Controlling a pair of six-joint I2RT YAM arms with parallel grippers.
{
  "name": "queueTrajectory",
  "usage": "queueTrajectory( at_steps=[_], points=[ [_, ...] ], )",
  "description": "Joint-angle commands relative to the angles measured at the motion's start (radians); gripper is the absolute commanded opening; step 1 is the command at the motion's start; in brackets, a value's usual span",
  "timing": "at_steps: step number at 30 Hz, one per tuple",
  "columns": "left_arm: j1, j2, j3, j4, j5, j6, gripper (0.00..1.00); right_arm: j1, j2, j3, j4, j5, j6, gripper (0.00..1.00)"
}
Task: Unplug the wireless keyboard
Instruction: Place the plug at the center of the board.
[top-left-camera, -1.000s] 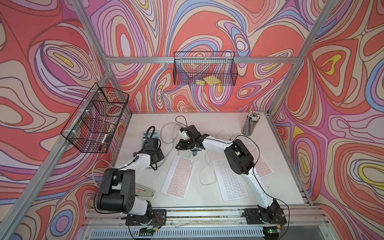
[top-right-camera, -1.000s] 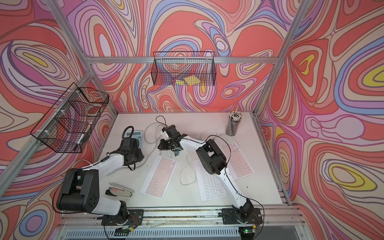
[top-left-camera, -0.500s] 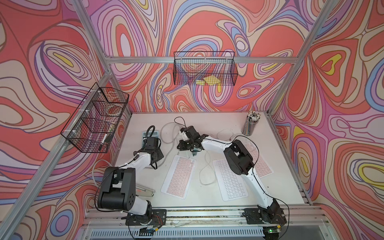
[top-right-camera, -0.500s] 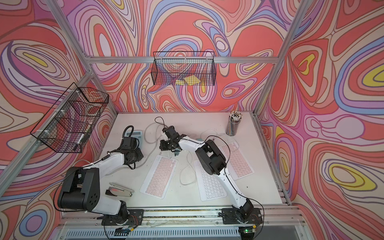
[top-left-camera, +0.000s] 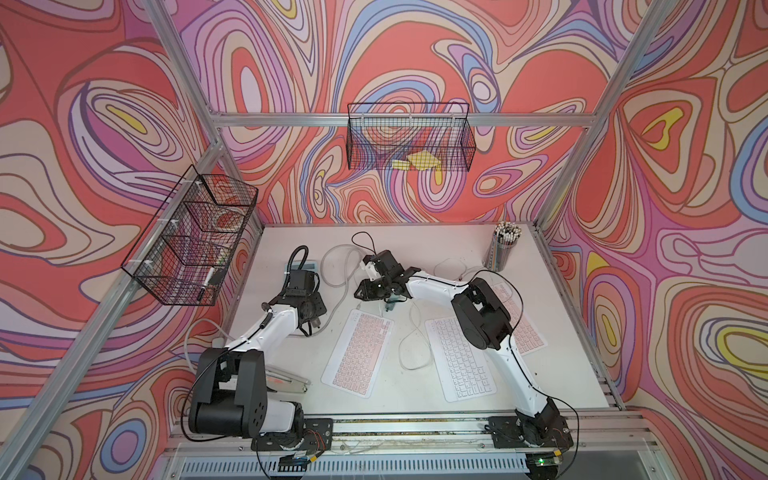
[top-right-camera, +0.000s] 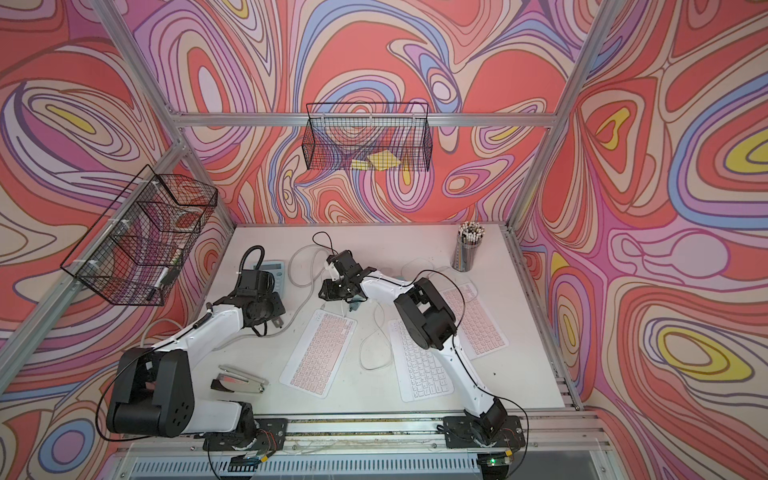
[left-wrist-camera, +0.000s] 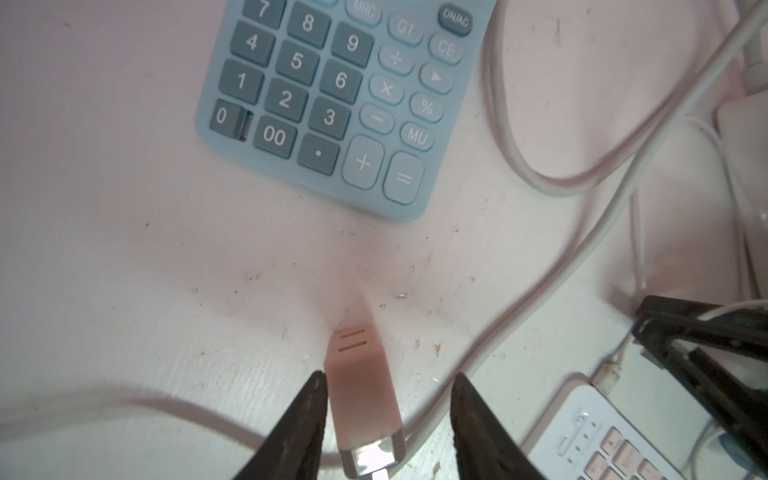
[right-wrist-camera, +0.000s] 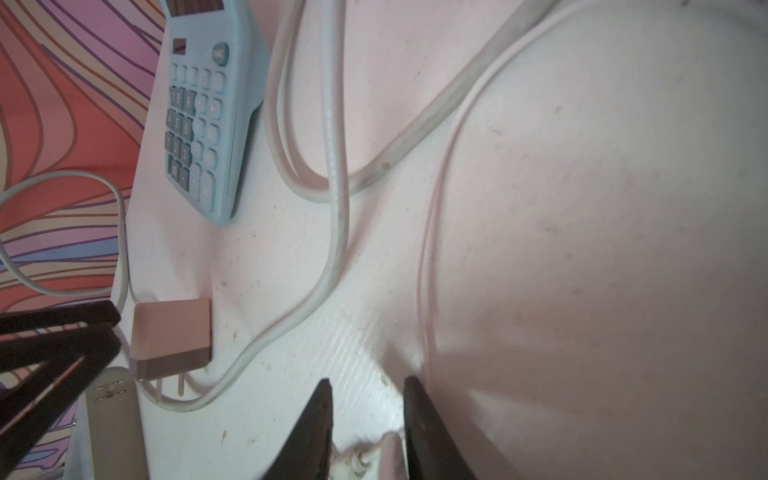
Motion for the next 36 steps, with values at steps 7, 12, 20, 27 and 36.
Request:
queueTrajectory(
  at_steps=[7, 12, 20, 27, 36],
  points=[
    [-0.003, -0.068, 0.030, -0.060, 0.072, 0.030, 0.49, -0.007, -0.085, -0.040, -0.051, -0.056, -0.011, 0.45],
    [-0.059, -0.092, 0.011, -0.061, 0.074, 0.008, 0.48, -0.007, -0.090, -0.042, -0.105, -0.029, -0.017, 0.49],
    [-0.107, -0.092, -0.012, -0.044, 0.078, -0.016, 0.47, 0.022, -0.124, -0.054, -0.237, 0.101, -0.114, 0.49],
    [-0.111, -0.099, -0.019, -0.025, 0.101, -0.020, 0.47, 0.022, -0.183, -0.179, -0.126, -0.103, -0.026, 0.49],
    [-0.121, -0.122, -0.046, 0.000, 0.115, -0.029, 0.46, 0.022, -0.243, -0.375, 0.137, -0.279, 0.163, 0.50]
  ],
)
